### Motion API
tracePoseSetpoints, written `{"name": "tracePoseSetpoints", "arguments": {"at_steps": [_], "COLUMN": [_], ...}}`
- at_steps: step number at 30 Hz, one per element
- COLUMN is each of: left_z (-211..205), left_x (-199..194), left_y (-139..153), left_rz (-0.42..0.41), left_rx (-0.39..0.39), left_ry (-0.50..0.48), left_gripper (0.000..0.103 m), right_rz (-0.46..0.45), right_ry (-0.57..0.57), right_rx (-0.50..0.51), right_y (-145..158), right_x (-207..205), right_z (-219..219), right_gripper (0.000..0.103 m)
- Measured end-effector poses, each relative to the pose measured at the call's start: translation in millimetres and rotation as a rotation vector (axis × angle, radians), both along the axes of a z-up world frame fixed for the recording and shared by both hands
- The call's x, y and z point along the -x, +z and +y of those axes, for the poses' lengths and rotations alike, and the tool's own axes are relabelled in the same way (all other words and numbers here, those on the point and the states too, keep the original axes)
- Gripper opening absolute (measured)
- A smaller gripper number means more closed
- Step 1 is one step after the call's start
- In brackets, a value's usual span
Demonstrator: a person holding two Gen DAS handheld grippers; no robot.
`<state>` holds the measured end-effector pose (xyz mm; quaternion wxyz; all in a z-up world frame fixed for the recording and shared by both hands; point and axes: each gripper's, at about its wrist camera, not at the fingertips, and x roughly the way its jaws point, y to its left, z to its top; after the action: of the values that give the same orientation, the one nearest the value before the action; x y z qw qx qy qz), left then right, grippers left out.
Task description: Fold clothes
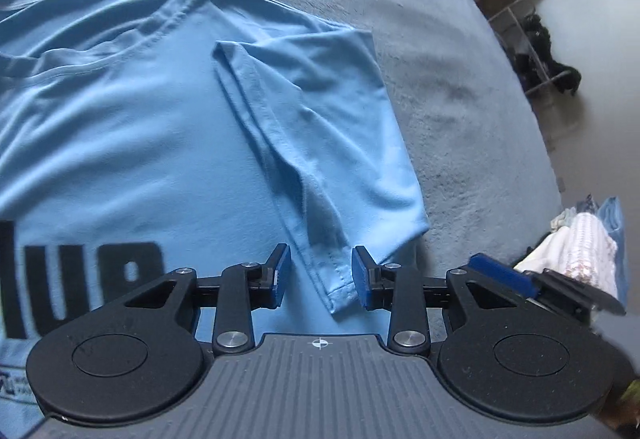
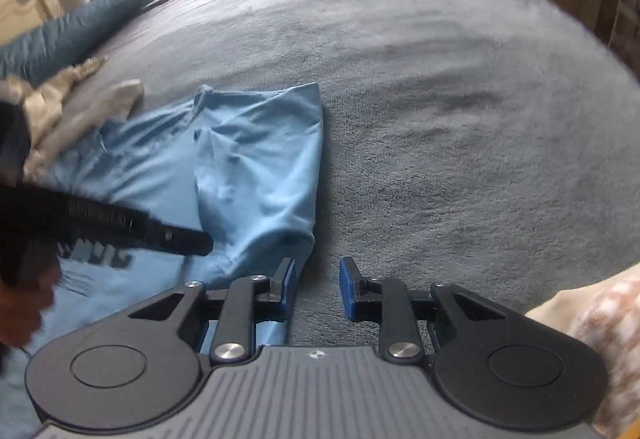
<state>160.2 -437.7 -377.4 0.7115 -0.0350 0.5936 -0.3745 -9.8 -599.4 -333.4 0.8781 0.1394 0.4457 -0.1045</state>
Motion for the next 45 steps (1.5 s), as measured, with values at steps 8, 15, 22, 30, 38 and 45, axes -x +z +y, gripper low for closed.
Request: {"name": "tracePoseSetpoints", "arguments": {"at_steps": [8, 15, 22, 30, 38, 45], "left_z": [-12.9, -7.3, 5.4, 28.0, 23.0, -2.9], "left_x": [6.6, 12.3, 11.6, -14.8, -22.9, -36.2], "left_y": [0.1, 4.4, 7.0, 21.9, 32.3, -0.4], "left_rz": [-0.128, -0.198, -0.174, -0.139, -0.193, -0.248], "left_rx": [-0.062, -0.101, -0.100, -0.013, 0.045, -0.047], "left_ry": [-0.017, -0.004, 0.016, 0.152, 0.134, 0.028], "left_gripper": [0.007, 0.003, 0.012, 0.023, 0.025, 0.025], "right_rz": [-0.068, -0.063, -0.049, -0.032, -0.080, -0.170], "right_ry": [0.027, 0.012, 0.030, 0.089, 0.080, 0.141], "right_rx": [0.028, 0.000, 0.058, 0.151, 0.140, 0.095], "right_y": [-21.9, -37.9, -37.8, -37.4, -16.4, -6.5], "right_x": [-14.0, -20.8, -19.4, -20.7, -9.0, -26.7], "right_z": [3.0, -2.9, 5.1, 15.7, 12.9, 23.0], "right_gripper": [0.027, 0.024, 0.023, 0.023, 0.023, 0.023]}}
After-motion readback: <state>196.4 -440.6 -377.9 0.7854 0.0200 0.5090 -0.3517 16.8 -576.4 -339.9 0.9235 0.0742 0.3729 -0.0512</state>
